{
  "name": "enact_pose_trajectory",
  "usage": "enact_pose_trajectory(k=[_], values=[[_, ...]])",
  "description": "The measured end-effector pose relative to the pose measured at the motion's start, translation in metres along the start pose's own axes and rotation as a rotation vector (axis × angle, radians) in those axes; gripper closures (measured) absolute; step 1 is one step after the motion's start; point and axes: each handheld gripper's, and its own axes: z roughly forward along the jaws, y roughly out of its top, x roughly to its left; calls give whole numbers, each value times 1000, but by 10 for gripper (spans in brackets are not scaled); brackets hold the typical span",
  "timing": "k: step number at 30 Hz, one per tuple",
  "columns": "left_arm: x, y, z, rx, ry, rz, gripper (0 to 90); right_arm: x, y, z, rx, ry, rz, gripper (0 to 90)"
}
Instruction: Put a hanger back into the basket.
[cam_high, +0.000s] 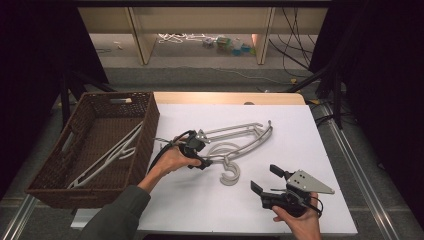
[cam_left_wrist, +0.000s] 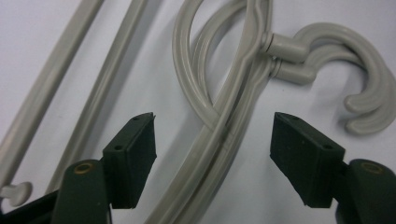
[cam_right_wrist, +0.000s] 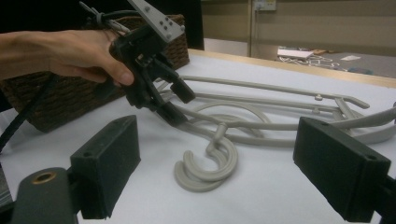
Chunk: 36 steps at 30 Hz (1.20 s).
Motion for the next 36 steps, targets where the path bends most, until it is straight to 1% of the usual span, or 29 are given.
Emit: enact_pose_trajectory(k=[1,2,3,4,5,6,7,9,10,11,13,15,17,19,20,21,22,23,25,27,28,29,30,31,32,33,34,35,36], values=[[0,0,1,3,-2,1,331,0,0,0,0,-2,-1,155],[0,-1,3,3,-16,3,354,0,0,-1,6,-8,-3,156],[0,-1,4,6,-18,5,367,0,1,-1,9,-13,-5,156],[0,-1,5,9,-21,4,367,0,0,0,-3,2,2,155],[1,-2,5,12,-21,8,375,0,0,0,-3,2,2,155],[2,-2,6,11,-21,10,403,0,0,0,-4,2,2,156],[2,-2,6,12,-24,7,413,-1,0,-1,4,-1,-2,156],[2,-3,8,19,-39,7,438,0,1,-1,6,-4,-4,156],[2,-3,9,19,-41,3,447,0,0,0,-4,2,0,156],[3,-4,10,30,-40,8,453,0,0,0,-4,1,1,156],[4,-5,11,36,-38,17,495,0,0,0,-3,1,1,156],[5,-5,10,37,-38,23,511,0,0,0,-2,1,0,156],[5,-5,9,27,-49,23,550,0,0,0,0,1,3,156],[5,-6,8,27,-60,42,575,-1,0,0,-2,1,2,156],[5,-6,8,22,-59,47,589,-1,0,0,0,2,3,156],[6,-6,8,28,-59,65,592,-1,0,0,-1,1,2,156],[6,-5,7,38,-61,84,603,0,0,0,-2,2,2,156],[7,-3,5,71,-67,122,615,0,0,0,-3,2,1,156],[4,1,3,84,-71,144,650,0,0,0,0,2,2,156],[2,3,0,83,-72,154,686,-1,0,0,-2,2,1,156],[3,4,-1,76,-75,160,706,-1,0,-1,6,-2,-3,156],[1,3,-2,57,-85,129,716,-1,0,-1,9,-8,-5,156],[3,3,-3,65,-98,138,733,-1,0,0,0,1,3,156],[4,4,-5,48,-88,139,753,-1,0,0,2,2,2,156],[4,4,-7,40,-65,146,779,-1,0,-1,9,-4,1,156],[4,4,-8,50,-69,148,783,-1,1,-3,33,-15,-9,156],[6,5,-9,77,-76,186,788,-1,0,0,2,2,2,156],[2,5,-7,66,-79,176,792,-1,0,0,3,3,4,156],[2,6,-6,80,-85,190,797,-1,0,0,3,3,3,156]])
